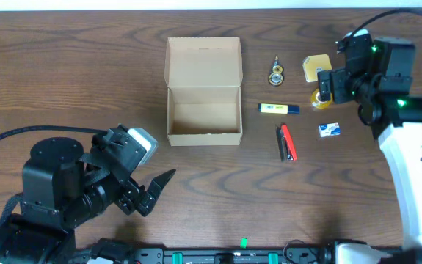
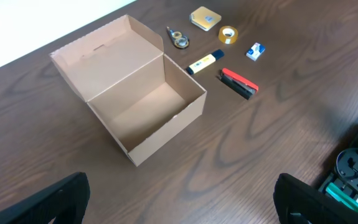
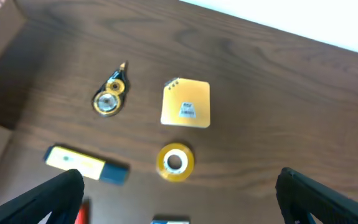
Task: Pack container
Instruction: 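Reach the right gripper to the yellow sticky-note pad and grasp it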
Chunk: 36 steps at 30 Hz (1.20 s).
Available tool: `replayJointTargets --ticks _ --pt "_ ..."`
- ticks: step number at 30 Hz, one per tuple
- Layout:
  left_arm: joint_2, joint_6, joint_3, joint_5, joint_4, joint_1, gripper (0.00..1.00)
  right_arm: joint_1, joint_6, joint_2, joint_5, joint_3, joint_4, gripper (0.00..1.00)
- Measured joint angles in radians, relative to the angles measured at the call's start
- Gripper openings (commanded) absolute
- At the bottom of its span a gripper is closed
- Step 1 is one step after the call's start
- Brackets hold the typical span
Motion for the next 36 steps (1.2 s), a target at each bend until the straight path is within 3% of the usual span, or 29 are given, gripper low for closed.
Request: replayJointTargets --ticks 8,21,36 --pt "0.000 0.000 0.000 0.000 0.000 0.000 0.95 -0.026 -0.041 0.191 -0.068 0.036 0.112 0.99" --pt "0.000 0.000 0.000 0.000 0.000 0.000 0.95 -0.043 -0.074 0.599 -0.097 0.404 0.072 0.99" --pt "0.000 0.000 0.000 0.000 0.000 0.000 0.95 -0.066 -0.092 0.761 -0.097 0.449 0.063 0.99"
